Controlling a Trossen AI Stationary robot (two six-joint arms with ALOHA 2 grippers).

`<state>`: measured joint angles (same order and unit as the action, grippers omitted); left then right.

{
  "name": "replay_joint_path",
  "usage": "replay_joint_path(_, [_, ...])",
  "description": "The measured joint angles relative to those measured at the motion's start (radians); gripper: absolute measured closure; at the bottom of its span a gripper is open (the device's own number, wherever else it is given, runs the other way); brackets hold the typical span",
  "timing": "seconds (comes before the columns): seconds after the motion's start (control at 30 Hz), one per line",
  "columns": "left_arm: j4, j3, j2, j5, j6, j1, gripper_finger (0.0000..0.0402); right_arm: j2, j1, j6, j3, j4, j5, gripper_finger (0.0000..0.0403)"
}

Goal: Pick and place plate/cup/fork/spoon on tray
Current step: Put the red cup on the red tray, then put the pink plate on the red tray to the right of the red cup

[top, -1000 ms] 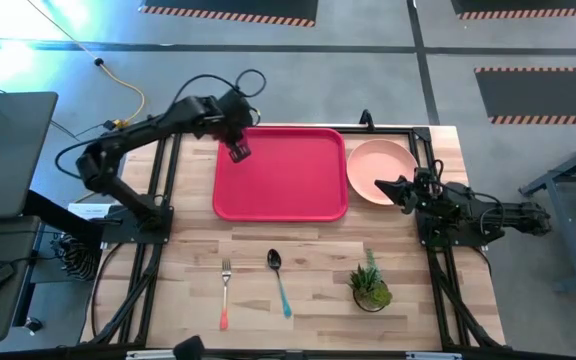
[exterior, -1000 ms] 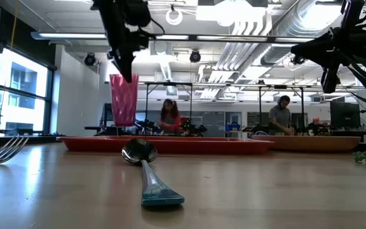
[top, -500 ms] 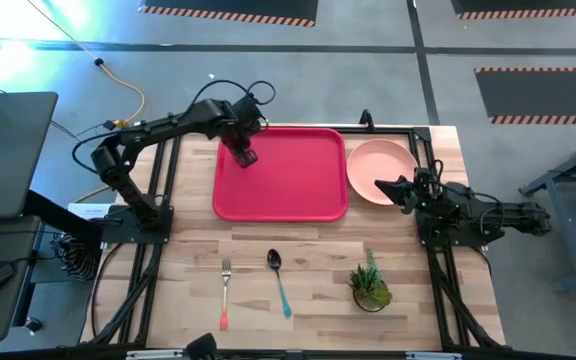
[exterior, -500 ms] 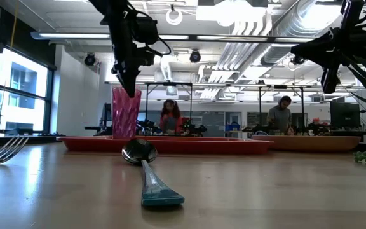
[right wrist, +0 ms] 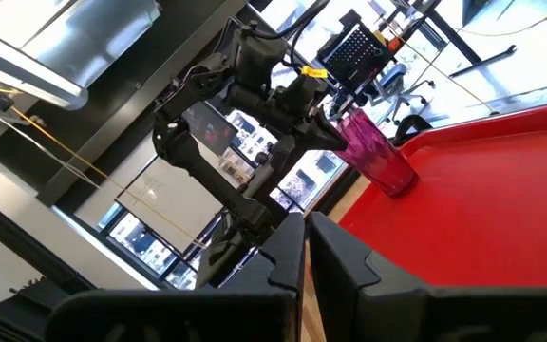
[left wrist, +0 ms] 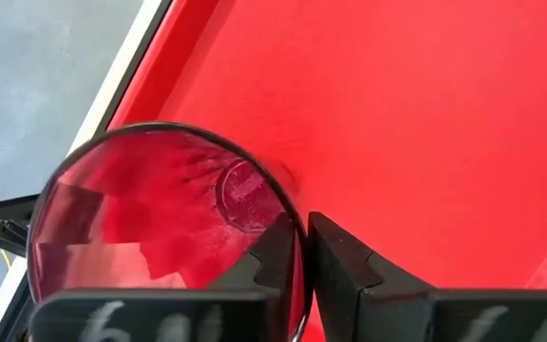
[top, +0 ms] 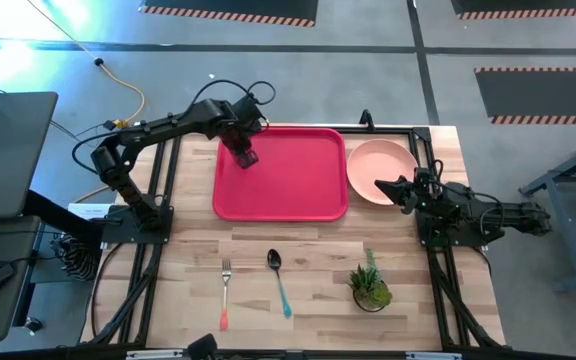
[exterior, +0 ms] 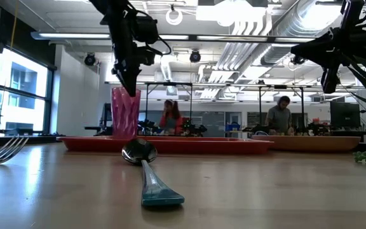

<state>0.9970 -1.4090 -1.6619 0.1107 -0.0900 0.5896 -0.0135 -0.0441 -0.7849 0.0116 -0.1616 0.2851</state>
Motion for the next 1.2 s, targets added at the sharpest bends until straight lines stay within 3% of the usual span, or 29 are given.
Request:
replay_joint_path(0.5, [0.022, -0.023, 0.008, 0.042, 0.010, 0.000, 0.0337, 0.000, 0.000, 0.000, 0.000, 0.000, 0.000, 0.0391])
replay_joint_path(0.87, [0.152, -0.204, 0.008, 0.038, 0.025, -0.001, 0.0337, 0.000, 0.000, 0.000, 0.000, -0.010, 0.000, 0.0391])
replay_joint_path(1.2, [0.289, -0.389, 0.008, 0.013, 0.090, -0.005, 0.0337, 0.000, 0.000, 0.039, 0.000, -0.181, 0.000, 0.0391])
